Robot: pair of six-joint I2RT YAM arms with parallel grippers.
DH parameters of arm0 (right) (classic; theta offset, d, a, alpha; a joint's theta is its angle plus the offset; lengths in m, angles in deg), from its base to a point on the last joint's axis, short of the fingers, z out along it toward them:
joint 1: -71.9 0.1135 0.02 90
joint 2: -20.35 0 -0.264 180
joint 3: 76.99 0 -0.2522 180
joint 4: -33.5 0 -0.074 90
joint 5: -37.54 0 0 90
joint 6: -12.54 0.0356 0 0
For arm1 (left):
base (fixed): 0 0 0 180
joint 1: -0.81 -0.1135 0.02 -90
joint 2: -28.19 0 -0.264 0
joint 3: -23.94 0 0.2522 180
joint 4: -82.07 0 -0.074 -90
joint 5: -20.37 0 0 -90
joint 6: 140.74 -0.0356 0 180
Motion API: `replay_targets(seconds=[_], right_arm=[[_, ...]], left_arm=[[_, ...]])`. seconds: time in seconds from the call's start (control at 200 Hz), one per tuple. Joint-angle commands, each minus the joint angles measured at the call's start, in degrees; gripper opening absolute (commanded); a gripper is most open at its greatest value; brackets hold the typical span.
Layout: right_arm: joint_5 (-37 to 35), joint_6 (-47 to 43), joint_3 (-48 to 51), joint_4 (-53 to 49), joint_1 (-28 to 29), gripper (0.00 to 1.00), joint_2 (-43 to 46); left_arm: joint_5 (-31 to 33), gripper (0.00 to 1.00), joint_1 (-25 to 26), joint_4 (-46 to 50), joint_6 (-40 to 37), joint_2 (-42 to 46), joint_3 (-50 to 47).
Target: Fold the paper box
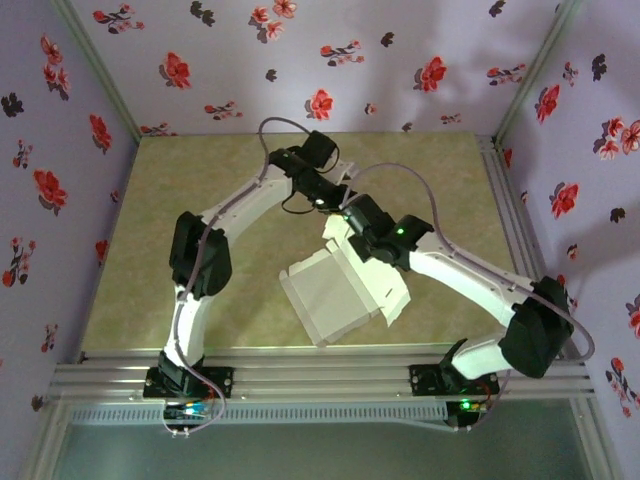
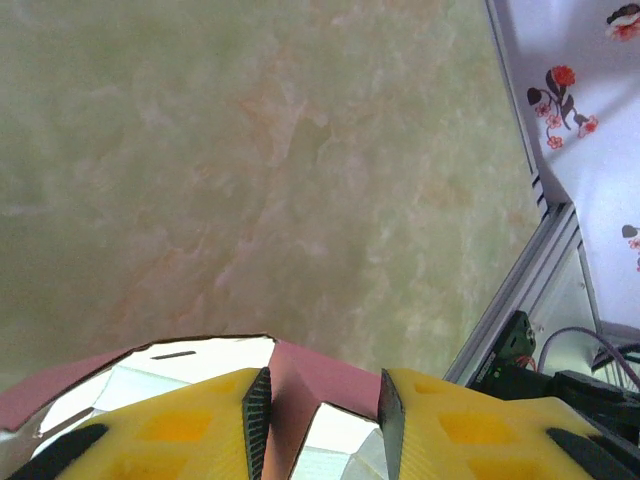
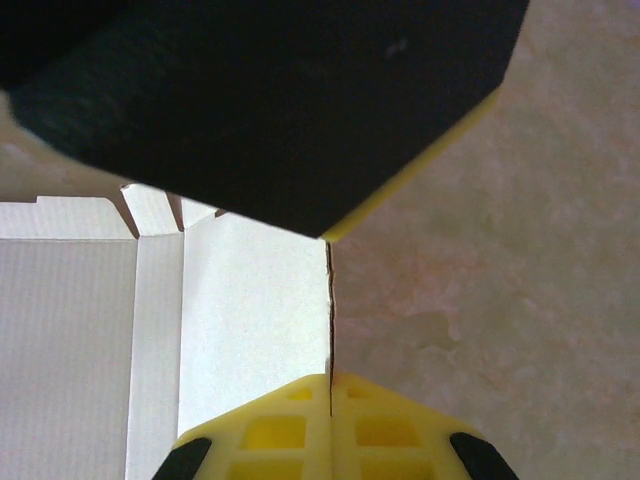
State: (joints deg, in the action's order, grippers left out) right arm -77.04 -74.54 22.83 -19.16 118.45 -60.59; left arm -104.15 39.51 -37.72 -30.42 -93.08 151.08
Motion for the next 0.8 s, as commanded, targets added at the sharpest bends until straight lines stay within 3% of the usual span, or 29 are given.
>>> replay_targets(seconds=[0.0,0.795], right_arm=[[-7.3,-2.3,-2.8,-0.5,2.0,0.00,-1.4],[-24.4,-10.5,-1.4,3.9,11.9,0.00,-7.4]], left_arm=[[-0.3,0.36,-0.7,-3.9,1.6,3.8,-3.4],[1.4,0.39,-3.1,-9.7,5.8,10.9,-15.0]])
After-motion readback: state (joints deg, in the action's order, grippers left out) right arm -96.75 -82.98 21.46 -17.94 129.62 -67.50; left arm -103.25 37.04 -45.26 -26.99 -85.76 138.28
